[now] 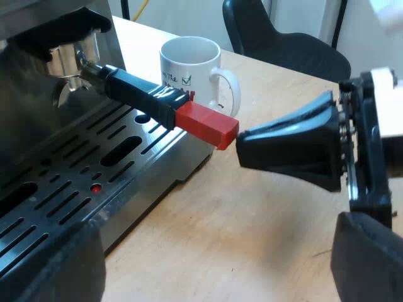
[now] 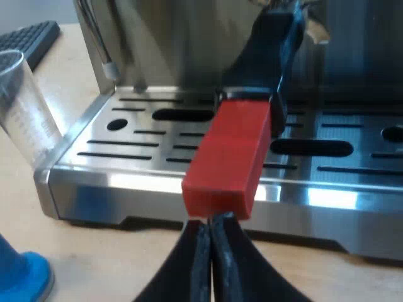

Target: Grind coffee beans and then tamp

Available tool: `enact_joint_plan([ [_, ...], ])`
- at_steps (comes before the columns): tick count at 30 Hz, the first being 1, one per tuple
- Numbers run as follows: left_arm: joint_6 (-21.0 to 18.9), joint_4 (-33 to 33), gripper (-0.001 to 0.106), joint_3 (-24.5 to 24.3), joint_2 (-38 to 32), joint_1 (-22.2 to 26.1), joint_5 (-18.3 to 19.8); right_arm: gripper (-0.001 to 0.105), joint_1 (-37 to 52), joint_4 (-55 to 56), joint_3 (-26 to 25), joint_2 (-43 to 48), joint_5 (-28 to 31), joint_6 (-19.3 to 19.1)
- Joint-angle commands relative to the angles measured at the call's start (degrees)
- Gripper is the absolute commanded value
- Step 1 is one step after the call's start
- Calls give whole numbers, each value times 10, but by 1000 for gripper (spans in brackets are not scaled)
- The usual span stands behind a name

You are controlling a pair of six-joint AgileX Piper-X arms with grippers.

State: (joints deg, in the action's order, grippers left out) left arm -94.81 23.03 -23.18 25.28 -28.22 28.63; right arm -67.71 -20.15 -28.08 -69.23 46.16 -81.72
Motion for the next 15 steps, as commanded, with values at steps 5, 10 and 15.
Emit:
enact_joint_plan([
  [5, -2, -6, 74, 0, 2, -2, 3, 0, 2, -33, 0, -7, 32, -16],
  [10, -2, -6, 74, 0, 2, -2, 3, 0, 2, -37, 0, -7, 33, -31],
  [15, -2, -6, 74, 0, 2, -2, 3, 0, 2, -62, 0, -7, 64, -33],
])
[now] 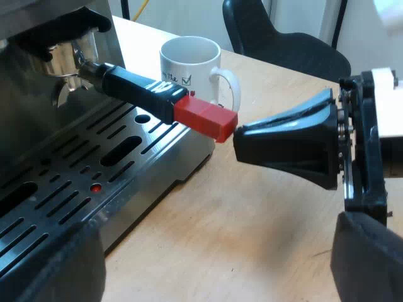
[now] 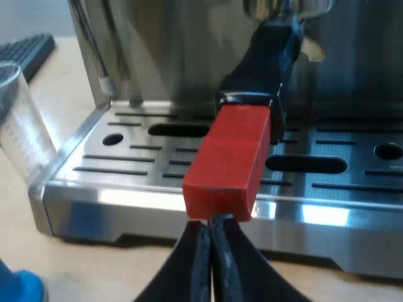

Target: Grind coffee beans and then tamp

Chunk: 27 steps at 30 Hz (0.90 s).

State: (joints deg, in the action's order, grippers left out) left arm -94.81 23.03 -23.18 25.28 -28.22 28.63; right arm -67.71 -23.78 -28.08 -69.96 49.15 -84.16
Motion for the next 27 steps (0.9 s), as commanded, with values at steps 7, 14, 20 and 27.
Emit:
enact_joint_plan([
  [7, -2, -5, 74, 0, 2, -2, 3, 0, 2, -32, 0, 0, 49, -9],
  [14, -2, -2, 74, 0, 2, -2, 3, 0, 3, -30, 0, 0, 51, -9],
  [20, -2, -2, 74, 0, 2, -2, 3, 0, 23, -30, 0, 0, 40, -9],
  [27, -2, -2, 74, 0, 2, -2, 3, 0, 31, -30, 0, 0, 25, -9],
])
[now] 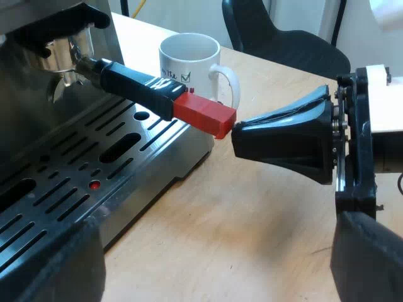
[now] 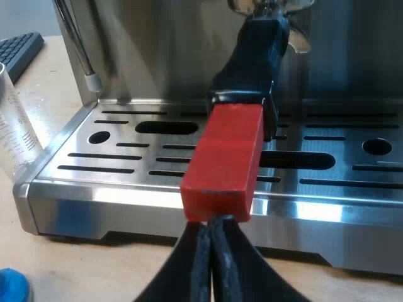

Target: Grind coffee beans and then tamp

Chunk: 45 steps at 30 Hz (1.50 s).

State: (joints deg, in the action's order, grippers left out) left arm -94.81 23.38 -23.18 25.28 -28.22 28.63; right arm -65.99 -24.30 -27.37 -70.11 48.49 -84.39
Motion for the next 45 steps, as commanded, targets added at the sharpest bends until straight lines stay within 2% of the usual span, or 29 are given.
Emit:
enact_joint_plan([
  [1, -2, -5, 74, 0, 2, -2, 3, 0, 13, -25, -7, 2, 31, -7],
  [15, -2, -5, 74, 0, 2, -2, 3, 0, -12, -25, -7, 2, 34, -7],
  [22, -2, -5, 74, 0, 2, -2, 3, 0, -48, -25, -7, 2, 95, -7],
  [31, -2, -5, 74, 0, 2, -2, 3, 0, -60, -8, -7, 5, 94, -7],
  [38, -2, -5, 74, 0, 2, -2, 3, 0, -82, 30, -7, 53, 96, -11],
  [41, -2, -5, 74, 0, 2, -2, 3, 0, -97, 60, -7, 80, 115, -26],
  [45, -2, -5, 74, 0, 2, -2, 3, 1, -125, 75, -7, 121, 161, -93],
])
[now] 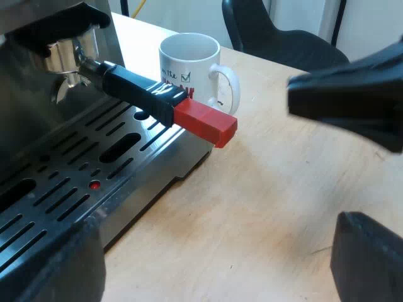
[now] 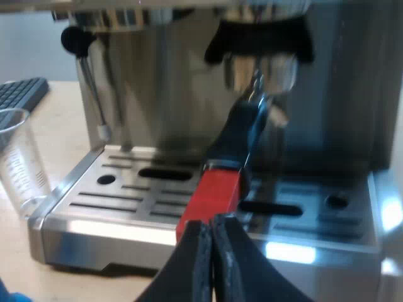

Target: Grind coffee beans and then tamp

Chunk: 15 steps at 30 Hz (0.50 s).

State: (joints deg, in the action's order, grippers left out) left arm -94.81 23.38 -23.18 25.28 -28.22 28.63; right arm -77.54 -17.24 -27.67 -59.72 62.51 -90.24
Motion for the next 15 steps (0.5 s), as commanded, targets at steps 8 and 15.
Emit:
enact_joint_plan([
  [8, -2, -5, 74, 0, 2, -2, 3, 53, -21, 5, -7, 65, 18, -56],
  [15, -2, -5, 74, 0, 2, -2, 4, 55, -21, 118, -78, 70, 16, -69],
])
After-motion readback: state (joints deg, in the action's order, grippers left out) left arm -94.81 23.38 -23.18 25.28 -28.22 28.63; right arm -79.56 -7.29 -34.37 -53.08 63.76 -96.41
